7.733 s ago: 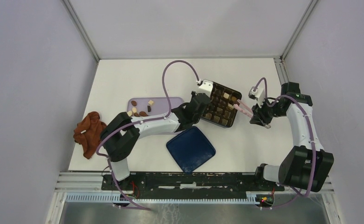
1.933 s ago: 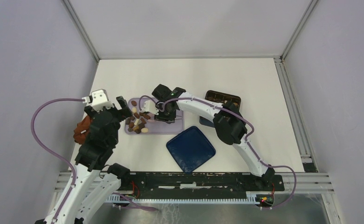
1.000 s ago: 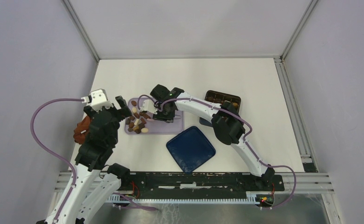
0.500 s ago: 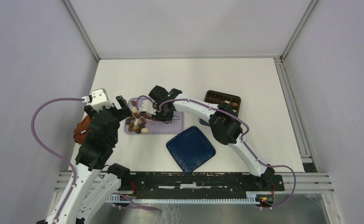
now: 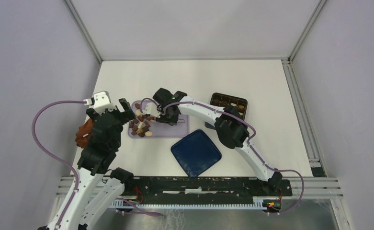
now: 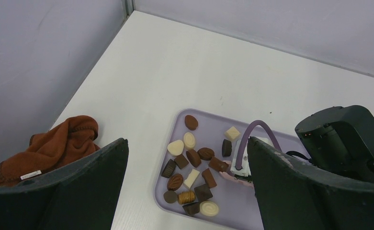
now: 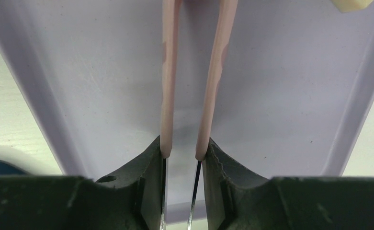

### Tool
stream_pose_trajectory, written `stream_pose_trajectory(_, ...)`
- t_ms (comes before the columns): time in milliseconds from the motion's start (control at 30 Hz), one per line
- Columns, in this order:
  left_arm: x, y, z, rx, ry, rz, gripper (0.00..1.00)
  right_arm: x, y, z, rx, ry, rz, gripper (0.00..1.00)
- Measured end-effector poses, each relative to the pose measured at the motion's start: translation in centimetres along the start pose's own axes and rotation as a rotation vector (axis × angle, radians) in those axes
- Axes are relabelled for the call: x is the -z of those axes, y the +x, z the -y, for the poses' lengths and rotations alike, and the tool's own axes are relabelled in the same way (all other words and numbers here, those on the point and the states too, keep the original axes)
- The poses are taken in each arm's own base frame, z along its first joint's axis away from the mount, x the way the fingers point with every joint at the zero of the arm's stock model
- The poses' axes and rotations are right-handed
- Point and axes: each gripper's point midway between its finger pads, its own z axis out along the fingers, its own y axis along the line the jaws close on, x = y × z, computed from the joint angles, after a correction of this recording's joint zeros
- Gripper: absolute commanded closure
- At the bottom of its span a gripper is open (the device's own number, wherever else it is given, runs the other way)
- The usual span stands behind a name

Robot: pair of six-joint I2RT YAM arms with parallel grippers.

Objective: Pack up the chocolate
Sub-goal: Pick up the fake chocolate from the plate, then place the fake chocolate in the packing box.

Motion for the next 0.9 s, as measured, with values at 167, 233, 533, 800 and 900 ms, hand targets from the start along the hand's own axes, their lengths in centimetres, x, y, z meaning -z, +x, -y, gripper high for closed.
stream_pose_trajectory(167, 0.0, 0.0, 0.0, 0.000, 0.001, 0.000, 0.02, 0.3, 0.8, -0.2, -0.001, 0.002, -0.004, 0.74)
stream_pose_trajectory(233, 0.0, 0.0, 0.0, 0.000, 0.001, 0.000, 0.02, 0.7, 1.6, -0.6, -0.001, -0.009, -0.015, 0.75)
stream_pose_trajectory(533, 0.0, 0.3, 0.0, -0.003, 0.003, -0.006, 0.02, 3.0, 3.1, -2.4, -0.008, -0.076, 0.002, 0.76)
stream_pose_trajectory(800, -0.1, 0.5, 0.0, -0.007, 0.002, -0.010, 0.02, 6.4, 2.3, -2.4, -0.028, -0.106, 0.090, 0.78)
stream_pose_trajectory(900, -0.1, 0.6, 0.0, -0.008, 0.002, -0.011, 0.02, 7.1, 2.3, -2.0, -0.040, -0.110, 0.114, 0.78)
